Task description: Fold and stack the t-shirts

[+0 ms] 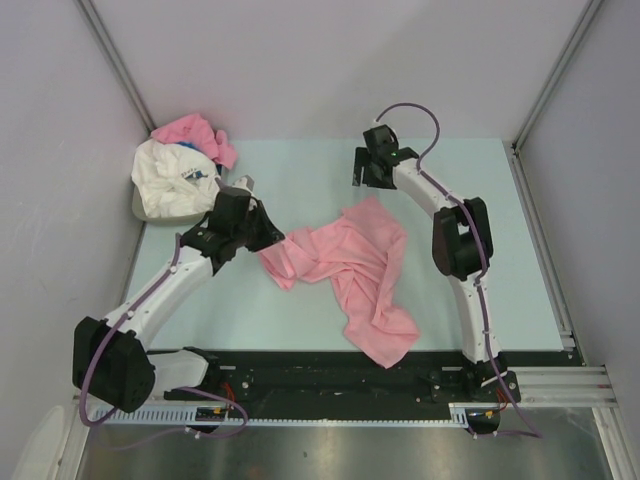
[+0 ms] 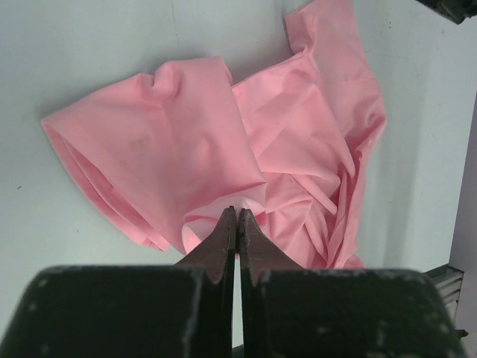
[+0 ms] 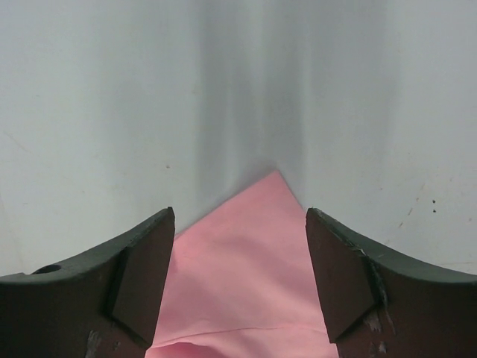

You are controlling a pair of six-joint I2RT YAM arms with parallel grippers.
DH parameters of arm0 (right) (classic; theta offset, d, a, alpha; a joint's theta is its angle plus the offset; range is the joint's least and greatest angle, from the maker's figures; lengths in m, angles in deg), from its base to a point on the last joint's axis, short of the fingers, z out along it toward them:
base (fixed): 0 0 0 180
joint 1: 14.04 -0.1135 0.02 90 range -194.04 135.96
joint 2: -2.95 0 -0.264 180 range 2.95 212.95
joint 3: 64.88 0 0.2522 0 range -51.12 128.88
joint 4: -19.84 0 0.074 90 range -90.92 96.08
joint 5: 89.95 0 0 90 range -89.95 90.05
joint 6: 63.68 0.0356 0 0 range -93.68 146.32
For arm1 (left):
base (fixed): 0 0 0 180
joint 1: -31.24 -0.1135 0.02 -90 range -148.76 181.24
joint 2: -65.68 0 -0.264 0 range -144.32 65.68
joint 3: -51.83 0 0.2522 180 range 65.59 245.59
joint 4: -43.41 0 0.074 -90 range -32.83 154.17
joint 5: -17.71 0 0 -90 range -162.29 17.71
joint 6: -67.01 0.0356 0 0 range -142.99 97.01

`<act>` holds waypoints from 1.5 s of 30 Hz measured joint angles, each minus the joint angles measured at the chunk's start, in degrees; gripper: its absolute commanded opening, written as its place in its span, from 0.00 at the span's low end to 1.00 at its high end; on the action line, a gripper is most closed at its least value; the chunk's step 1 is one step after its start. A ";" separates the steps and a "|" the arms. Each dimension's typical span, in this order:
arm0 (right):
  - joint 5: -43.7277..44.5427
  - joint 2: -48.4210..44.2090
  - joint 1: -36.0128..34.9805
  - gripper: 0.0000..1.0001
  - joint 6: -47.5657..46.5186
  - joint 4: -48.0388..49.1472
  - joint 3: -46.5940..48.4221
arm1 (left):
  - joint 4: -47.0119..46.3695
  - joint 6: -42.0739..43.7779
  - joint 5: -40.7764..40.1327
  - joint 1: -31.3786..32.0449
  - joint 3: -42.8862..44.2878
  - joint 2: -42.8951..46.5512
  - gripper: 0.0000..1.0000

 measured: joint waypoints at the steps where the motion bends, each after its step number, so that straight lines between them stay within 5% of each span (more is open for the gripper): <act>1: 0.37 0.39 0.02 0.73 -0.37 -0.42 0.00 | -0.02 0.04 0.00 -0.22 0.00 0.00 0.00; 11: 2.34 5.46 0.37 0.72 -3.39 -2.08 0.00 | -1.11 0.48 0.20 -0.94 0.11 -0.76 0.00; 16: 3.19 6.45 0.33 0.53 -4.26 -2.29 0.02 | -1.55 0.55 0.26 -1.09 0.11 -0.87 0.00; 20: 3.85 6.54 -0.26 0.47 -4.44 -2.12 0.02 | -2.01 0.61 0.31 -1.36 0.09 -0.87 0.00; 23: 5.11 6.64 -1.16 0.33 -4.96 -1.70 0.02 | -2.10 0.96 0.31 -1.95 0.09 -0.87 0.00; 26: 6.40 6.88 -2.29 0.00 -5.60 -1.16 0.09 | -2.23 0.98 0.28 -2.80 -0.15 -0.87 0.00; 37: 9.16 5.35 -2.27 0.00 -5.33 -3.85 -0.37 | -0.61 1.92 0.24 -4.20 0.87 -1.40 0.00; 45: 11.04 -13.75 -1.40 0.00 -4.72 -8.52 -3.69 | 4.94 4.28 0.15 -4.31 16.63 0.20 0.00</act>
